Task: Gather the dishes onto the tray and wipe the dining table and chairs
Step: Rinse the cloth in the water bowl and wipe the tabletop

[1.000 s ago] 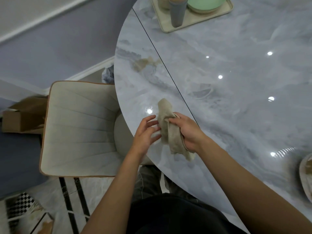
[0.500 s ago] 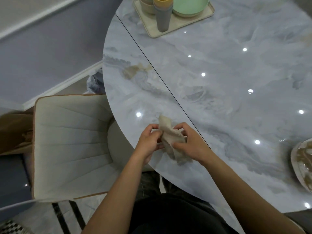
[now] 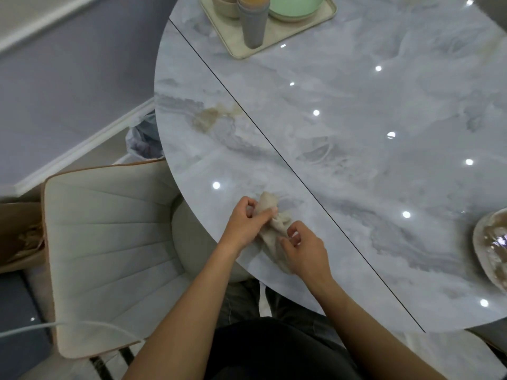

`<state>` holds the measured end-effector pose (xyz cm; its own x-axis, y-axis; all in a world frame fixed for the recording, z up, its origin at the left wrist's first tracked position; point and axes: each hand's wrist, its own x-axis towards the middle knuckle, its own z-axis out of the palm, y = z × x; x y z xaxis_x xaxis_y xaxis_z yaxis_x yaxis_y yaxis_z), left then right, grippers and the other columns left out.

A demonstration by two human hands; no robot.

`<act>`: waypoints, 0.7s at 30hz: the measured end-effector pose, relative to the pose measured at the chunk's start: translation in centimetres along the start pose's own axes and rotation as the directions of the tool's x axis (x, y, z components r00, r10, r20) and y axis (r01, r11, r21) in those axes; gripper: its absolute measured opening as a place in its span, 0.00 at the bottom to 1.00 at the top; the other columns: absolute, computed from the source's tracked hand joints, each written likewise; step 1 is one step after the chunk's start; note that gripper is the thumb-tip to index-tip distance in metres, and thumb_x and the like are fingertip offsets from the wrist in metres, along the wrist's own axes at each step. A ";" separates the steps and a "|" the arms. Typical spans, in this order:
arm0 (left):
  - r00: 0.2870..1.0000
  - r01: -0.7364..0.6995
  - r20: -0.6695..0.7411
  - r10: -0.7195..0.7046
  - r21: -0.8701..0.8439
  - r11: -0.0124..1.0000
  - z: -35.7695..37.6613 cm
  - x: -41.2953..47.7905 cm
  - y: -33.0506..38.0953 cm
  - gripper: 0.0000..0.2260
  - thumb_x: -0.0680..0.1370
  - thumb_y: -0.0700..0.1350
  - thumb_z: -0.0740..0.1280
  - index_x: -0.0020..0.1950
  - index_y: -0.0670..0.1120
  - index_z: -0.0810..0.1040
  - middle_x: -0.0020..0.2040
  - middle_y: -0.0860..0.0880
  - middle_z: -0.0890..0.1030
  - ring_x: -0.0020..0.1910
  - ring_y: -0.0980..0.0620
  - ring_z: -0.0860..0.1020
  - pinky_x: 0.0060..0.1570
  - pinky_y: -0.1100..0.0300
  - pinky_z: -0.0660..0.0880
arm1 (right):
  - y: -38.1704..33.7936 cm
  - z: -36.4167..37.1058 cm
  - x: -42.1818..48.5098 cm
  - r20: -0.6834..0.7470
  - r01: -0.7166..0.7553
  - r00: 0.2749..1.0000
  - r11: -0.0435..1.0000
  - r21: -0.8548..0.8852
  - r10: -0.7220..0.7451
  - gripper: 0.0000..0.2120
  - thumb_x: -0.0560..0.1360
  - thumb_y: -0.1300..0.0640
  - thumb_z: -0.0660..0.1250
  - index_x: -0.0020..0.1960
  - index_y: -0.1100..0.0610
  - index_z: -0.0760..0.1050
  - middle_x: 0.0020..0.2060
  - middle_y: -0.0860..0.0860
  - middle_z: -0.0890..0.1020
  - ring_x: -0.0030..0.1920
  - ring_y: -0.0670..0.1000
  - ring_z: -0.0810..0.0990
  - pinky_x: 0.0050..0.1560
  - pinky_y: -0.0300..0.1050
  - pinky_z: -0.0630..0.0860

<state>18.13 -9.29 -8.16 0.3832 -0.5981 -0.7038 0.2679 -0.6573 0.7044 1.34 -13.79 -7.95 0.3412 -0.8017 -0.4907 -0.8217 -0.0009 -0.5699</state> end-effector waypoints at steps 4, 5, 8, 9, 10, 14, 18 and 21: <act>0.973 -0.231 0.041 0.228 0.267 0.936 -1.2 0.9 -0.2 0.07 0.79 0.47 0.72 0.52 0.54 0.75 0.46 0.54 0.79 0.43 0.54 0.78 0.44 0.59 0.77 | -0.2 1.7 0.7 -0.031 -0.246 0.968 0.963 0.107 0.251 0.12 0.75 0.47 0.71 0.39 0.51 0.71 0.31 0.49 0.81 0.36 0.54 0.81 0.39 0.52 0.79; 0.961 -0.276 0.065 0.269 0.287 0.917 -1.5 1.0 -0.2 0.06 0.79 0.47 0.72 0.52 0.56 0.76 0.48 0.55 0.80 0.46 0.54 0.79 0.48 0.55 0.79 | -0.4 2.1 0.9 -0.003 -0.294 0.954 0.936 0.194 0.300 0.11 0.75 0.47 0.70 0.40 0.50 0.73 0.32 0.50 0.82 0.36 0.56 0.83 0.41 0.57 0.82; 0.920 -0.392 0.109 0.377 0.313 0.865 -2.4 1.0 0.3 0.08 0.78 0.45 0.73 0.52 0.57 0.79 0.54 0.56 0.78 0.53 0.56 0.79 0.55 0.58 0.79 | -2.1 2.6 1.5 0.177 -0.416 0.900 0.660 0.625 0.399 0.06 0.80 0.55 0.67 0.50 0.59 0.78 0.43 0.62 0.85 0.45 0.63 0.86 0.47 0.61 0.85; 0.899 -0.436 0.127 0.419 0.338 0.834 -2.8 1.0 0.4 0.09 0.78 0.44 0.73 0.52 0.58 0.79 0.55 0.56 0.77 0.54 0.56 0.78 0.55 0.60 0.77 | -2.9 2.5 1.6 0.250 -0.440 0.883 0.517 0.734 0.396 0.08 0.82 0.58 0.64 0.55 0.62 0.78 0.47 0.64 0.85 0.49 0.63 0.86 0.52 0.59 0.85; 0.876 -0.479 0.148 0.459 0.375 0.794 -3.1 1.1 0.5 0.11 0.77 0.42 0.73 0.53 0.58 0.80 0.54 0.57 0.77 0.55 0.55 0.77 0.55 0.61 0.76 | -3.8 2.2 1.8 0.304 -0.452 0.873 0.399 0.798 0.381 0.10 0.83 0.60 0.61 0.58 0.64 0.78 0.50 0.65 0.85 0.52 0.63 0.86 0.57 0.58 0.84; 0.814 -0.566 0.250 0.524 0.543 0.620 -4.6 1.2 -0.1 0.12 0.75 0.42 0.74 0.56 0.54 0.82 0.55 0.59 0.78 0.57 0.54 0.74 0.56 0.56 0.75 | -6.2 1.7 3.0 0.352 -0.424 0.876 0.178 0.888 0.331 0.14 0.85 0.54 0.59 0.55 0.60 0.81 0.46 0.56 0.87 0.52 0.55 0.85 0.59 0.54 0.81; 0.745 -0.635 0.313 0.589 0.605 0.481 -5.8 0.5 -1.5 0.14 0.75 0.45 0.71 0.60 0.51 0.83 0.62 0.56 0.79 0.61 0.52 0.76 0.59 0.52 0.76 | -6.7 2.9 4.5 0.215 -0.293 0.955 0.525 0.799 0.206 0.13 0.78 0.49 0.68 0.57 0.56 0.81 0.51 0.57 0.86 0.54 0.58 0.85 0.56 0.58 0.81; 0.750 -0.620 0.256 0.610 0.592 0.514 -6.9 0.2 -3.0 0.14 0.75 0.42 0.68 0.59 0.50 0.85 0.65 0.53 0.79 0.64 0.51 0.76 0.62 0.53 0.76 | -6.2 3.8 6.0 0.036 -0.004 0.999 0.907 0.421 -0.013 0.07 0.76 0.58 0.70 0.54 0.55 0.78 0.48 0.54 0.82 0.48 0.54 0.80 0.48 0.49 0.77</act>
<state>23.57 -4.30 -9.77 0.2246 -0.9669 -0.1214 -0.6236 -0.2383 0.7445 10.21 -16.33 -9.81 0.3679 -0.7795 -0.5070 -0.5542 0.2540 -0.7927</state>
